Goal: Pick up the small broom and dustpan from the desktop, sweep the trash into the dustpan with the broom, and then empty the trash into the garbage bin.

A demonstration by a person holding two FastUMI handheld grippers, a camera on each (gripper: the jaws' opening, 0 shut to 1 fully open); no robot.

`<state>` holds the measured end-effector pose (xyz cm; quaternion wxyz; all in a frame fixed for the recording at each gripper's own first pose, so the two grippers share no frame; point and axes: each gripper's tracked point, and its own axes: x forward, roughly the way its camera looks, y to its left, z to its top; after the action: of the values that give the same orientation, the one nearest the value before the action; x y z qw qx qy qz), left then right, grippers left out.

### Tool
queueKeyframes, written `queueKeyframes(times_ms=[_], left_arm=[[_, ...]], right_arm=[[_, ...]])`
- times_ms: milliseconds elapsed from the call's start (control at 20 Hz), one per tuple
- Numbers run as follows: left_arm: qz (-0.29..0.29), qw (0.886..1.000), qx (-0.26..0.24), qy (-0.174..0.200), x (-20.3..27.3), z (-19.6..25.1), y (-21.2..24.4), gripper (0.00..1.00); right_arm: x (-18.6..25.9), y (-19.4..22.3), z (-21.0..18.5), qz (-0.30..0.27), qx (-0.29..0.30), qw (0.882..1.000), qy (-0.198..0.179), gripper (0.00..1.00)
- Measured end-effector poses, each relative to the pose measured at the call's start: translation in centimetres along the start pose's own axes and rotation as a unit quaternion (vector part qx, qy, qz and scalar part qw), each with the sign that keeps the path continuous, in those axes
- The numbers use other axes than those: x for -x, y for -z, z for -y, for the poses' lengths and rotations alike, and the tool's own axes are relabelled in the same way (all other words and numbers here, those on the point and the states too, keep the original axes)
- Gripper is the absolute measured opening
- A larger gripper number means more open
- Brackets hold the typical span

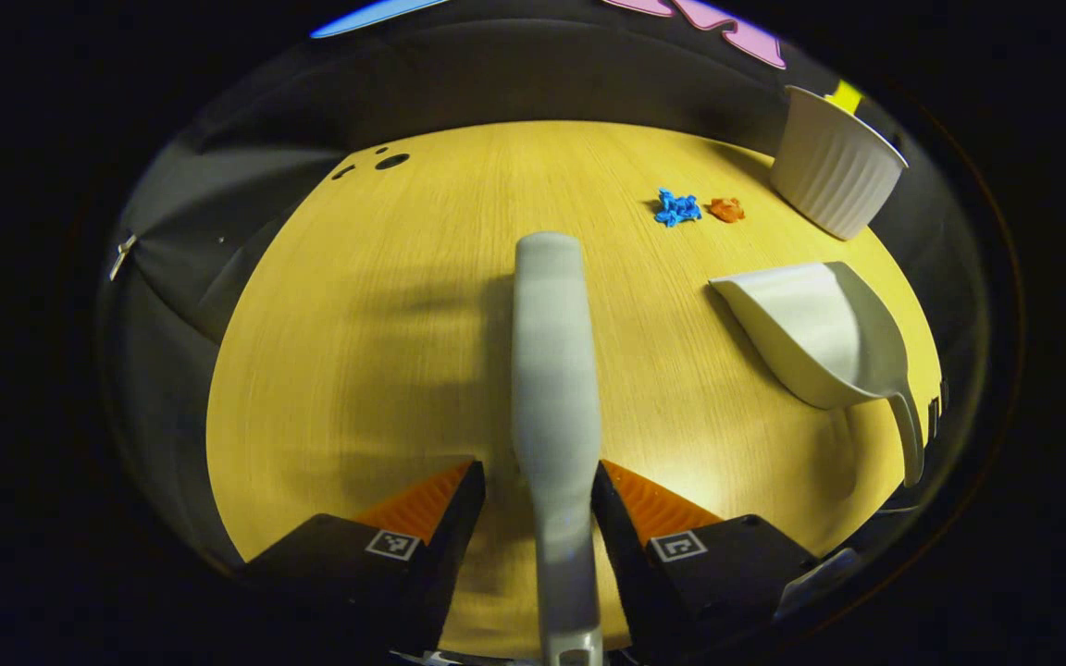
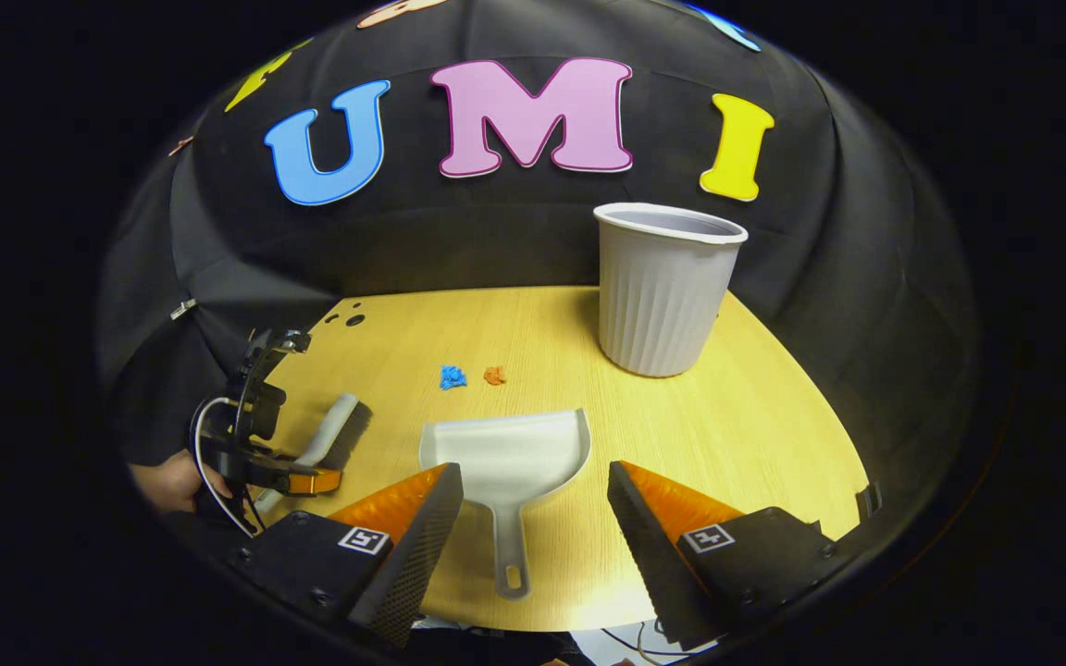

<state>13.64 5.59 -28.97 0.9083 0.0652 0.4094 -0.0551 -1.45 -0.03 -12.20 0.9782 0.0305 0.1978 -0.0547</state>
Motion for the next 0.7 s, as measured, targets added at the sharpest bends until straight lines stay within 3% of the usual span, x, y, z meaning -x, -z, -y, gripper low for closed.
queueKeyframes(times_ms=[100,200,250,700], left_arm=[[-0.007,1.0,-0.002,0.001,-0.1,0.2,-0.4,0.68],[-0.003,1.0,0.002,-0.002,-0.2,0.1,-0.7,0.52],[-0.001,1.0,0.006,-0.004,-0.2,0.2,-0.8,0.37],[0.047,0.998,0.028,0.012,1.2,-0.5,-1.0,0.24]], right_arm=[[-0.4,0.7,-0.3,-0.012,-0.004,1.0,-0.004,0.98],[-1.0,1.4,-0.7,-0.025,-0.006,1.0,-0.01,0.98],[-1.1,1.8,-1.0,-0.031,-0.007,0.999,-0.013,0.98],[-2.7,5.9,-1.8,-0.106,-0.033,0.993,-0.027,0.99]])
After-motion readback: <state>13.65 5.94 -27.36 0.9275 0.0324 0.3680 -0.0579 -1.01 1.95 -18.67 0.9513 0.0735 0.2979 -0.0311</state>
